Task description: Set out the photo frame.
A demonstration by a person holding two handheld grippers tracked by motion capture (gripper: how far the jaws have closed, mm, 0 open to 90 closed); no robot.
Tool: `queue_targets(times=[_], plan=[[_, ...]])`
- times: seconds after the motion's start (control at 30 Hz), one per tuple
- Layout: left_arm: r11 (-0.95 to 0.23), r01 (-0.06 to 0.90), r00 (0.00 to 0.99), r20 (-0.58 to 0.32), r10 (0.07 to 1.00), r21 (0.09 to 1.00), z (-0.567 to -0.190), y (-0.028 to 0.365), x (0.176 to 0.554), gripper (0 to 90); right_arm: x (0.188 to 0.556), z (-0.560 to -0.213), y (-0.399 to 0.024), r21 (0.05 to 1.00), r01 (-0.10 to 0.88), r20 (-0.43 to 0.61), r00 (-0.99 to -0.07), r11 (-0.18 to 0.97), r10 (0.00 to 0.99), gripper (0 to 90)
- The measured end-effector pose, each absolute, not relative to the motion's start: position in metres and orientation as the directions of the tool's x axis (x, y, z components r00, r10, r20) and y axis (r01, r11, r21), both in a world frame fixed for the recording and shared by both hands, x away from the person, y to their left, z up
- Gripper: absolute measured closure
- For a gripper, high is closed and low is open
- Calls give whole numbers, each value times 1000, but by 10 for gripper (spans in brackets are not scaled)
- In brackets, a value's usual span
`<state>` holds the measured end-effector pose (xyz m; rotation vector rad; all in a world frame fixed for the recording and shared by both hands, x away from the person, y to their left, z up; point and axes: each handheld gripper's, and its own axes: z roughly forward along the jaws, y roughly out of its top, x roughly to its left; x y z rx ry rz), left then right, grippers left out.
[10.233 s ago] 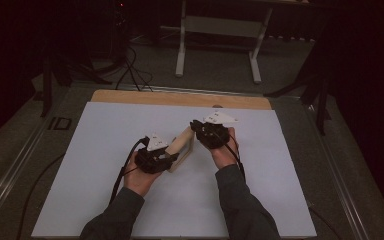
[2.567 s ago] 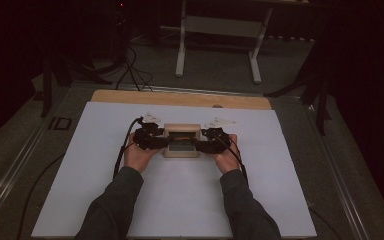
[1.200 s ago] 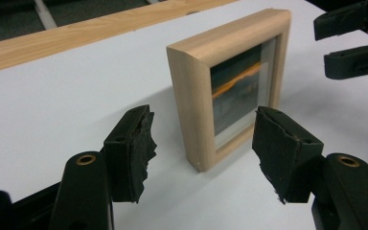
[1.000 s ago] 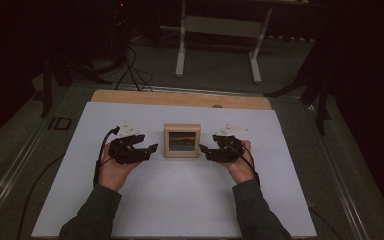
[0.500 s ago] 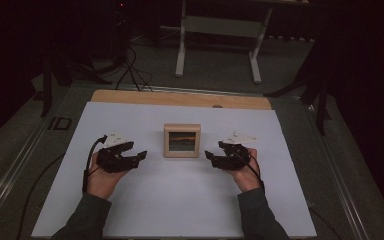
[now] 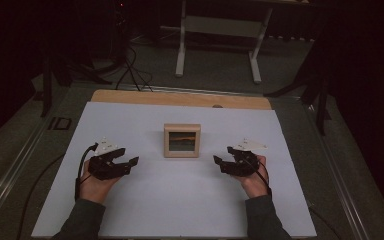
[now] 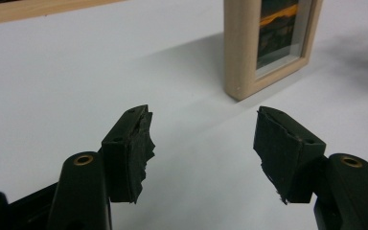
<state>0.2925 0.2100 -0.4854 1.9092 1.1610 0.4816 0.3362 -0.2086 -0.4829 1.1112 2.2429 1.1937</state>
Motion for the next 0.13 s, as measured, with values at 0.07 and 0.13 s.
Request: queue_targets(times=[0.07,0.13], plan=[[-233,553,494,-90,865,800,-489,212,293,378,335,-484,-211,818,477,50,-617,323,785,330],[-229,564,483,-91,871,793,-494,215,293,377,334,-485,-213,818,480,56,-613,316,788,326]])
